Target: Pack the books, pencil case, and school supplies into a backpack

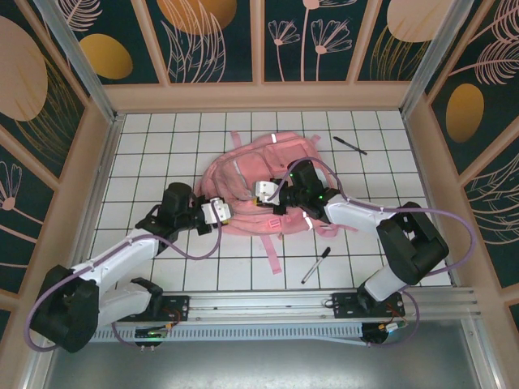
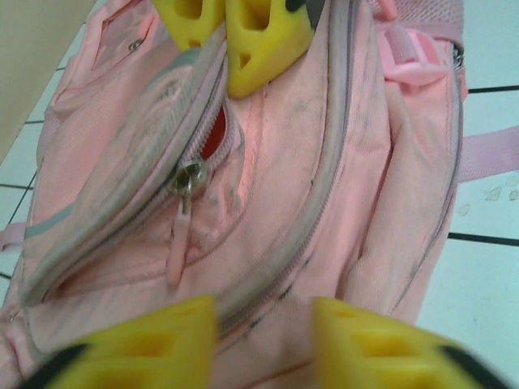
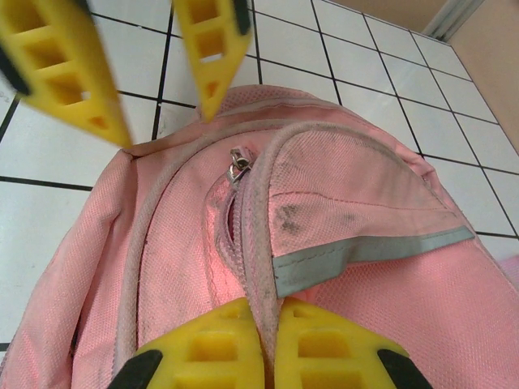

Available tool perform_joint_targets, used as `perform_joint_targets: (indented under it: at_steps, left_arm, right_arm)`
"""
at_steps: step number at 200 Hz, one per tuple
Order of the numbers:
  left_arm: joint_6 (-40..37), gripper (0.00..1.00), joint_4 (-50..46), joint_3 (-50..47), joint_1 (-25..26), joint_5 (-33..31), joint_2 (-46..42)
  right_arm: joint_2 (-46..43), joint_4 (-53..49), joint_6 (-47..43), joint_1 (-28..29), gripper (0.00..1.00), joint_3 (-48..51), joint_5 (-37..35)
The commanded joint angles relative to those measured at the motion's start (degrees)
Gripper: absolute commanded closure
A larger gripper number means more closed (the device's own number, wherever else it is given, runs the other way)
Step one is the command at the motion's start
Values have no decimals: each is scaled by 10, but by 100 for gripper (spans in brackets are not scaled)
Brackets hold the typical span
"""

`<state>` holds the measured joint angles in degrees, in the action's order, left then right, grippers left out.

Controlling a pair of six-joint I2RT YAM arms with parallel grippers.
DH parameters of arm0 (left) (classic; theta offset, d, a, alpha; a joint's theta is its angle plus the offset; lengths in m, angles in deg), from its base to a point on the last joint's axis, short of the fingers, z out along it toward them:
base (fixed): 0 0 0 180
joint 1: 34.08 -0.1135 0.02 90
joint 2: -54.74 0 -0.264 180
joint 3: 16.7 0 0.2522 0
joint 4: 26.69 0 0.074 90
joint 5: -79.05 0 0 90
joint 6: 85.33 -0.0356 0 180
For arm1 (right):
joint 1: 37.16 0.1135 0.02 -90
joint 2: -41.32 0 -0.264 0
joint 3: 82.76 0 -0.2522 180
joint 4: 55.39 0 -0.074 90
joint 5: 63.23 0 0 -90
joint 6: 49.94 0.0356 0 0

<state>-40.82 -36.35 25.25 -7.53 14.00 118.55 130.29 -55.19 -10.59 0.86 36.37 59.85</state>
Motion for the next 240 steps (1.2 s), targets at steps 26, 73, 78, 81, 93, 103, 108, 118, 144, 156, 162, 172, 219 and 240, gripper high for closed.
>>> perform_joint_targets:
  at_steps: [26,73,78,81,93,103,108,118,144,156,162,172,219,240]
  left_arm:
    - [17,54,48,8,2,-22,2]
    - [33,67,57,42,2,12,54]
    - [36,67,60,44,2,15,56]
    - [38,67,61,45,2,15,58]
    - [40,68,62,51,2,22,65]
    - [39,68,61,55,2,27,68]
    - [39,68,59,56,2,27,69]
    - [45,68,55,60,2,26,69]
    - [70,69,45,65,0,66,63]
    - [81,67,35,70,-4,93,66]
    - [86,67,26,74,-7,104,72]
    - [95,67,0,88,-14,126,82]
    - [109,61,-43,102,-40,174,92]
    - [120,60,-52,105,-53,214,91]
  right_arm:
    - [-36,35,-7,2,100,-14,47]
    - [-43,30,-10,4,100,-11,48]
    - [-44,29,-10,4,100,-12,49]
    - [-44,29,-9,4,100,-12,49]
    - [-44,28,-11,4,100,-13,51]
    - [-43,26,-13,6,100,-13,50]
    - [-43,24,-15,6,100,-14,48]
    - [-43,20,-18,7,100,-14,48]
    - [-41,16,-20,8,100,-18,53]
    - [-41,14,-22,8,100,-18,52]
    - [-42,14,-24,8,100,-16,52]
    - [-41,14,-26,9,100,-15,51]
    - [-43,12,-31,9,100,-14,49]
    - [-44,11,-31,9,100,-14,45]
